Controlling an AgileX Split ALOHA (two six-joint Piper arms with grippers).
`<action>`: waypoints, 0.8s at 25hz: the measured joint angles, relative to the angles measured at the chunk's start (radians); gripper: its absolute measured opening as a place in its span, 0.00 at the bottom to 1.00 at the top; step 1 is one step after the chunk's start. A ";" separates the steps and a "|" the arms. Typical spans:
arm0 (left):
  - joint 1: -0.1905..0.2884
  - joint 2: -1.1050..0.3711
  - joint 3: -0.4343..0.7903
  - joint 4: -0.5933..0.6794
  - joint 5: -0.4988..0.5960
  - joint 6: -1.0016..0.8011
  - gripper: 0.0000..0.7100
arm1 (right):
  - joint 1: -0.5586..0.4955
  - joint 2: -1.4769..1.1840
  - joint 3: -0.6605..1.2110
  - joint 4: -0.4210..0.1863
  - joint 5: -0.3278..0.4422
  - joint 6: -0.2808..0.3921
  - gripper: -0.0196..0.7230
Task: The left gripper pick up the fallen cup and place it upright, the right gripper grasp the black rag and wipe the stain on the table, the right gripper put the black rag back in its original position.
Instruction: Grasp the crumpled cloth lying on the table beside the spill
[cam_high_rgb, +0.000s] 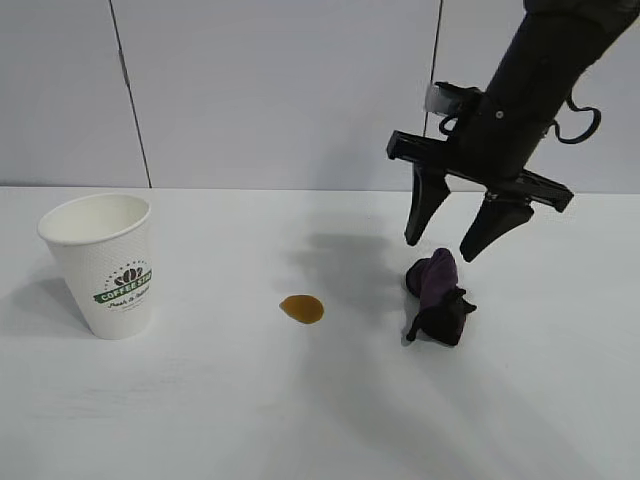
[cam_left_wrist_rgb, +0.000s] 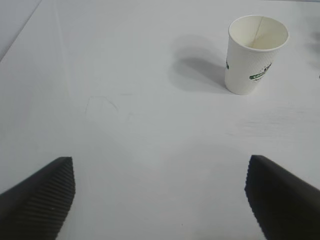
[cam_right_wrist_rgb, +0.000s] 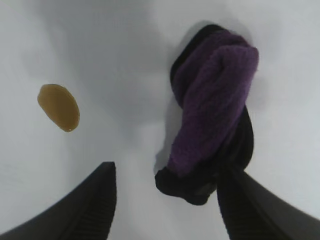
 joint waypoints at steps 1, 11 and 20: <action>0.000 0.000 0.000 0.000 0.000 0.000 0.93 | 0.000 0.000 0.000 -0.005 -0.002 0.001 0.57; 0.000 0.000 0.000 0.000 0.000 0.000 0.93 | 0.000 0.028 -0.001 -0.016 -0.033 0.011 0.57; 0.000 0.000 0.000 0.000 0.000 0.000 0.93 | 0.001 0.075 -0.003 -0.018 -0.061 0.012 0.50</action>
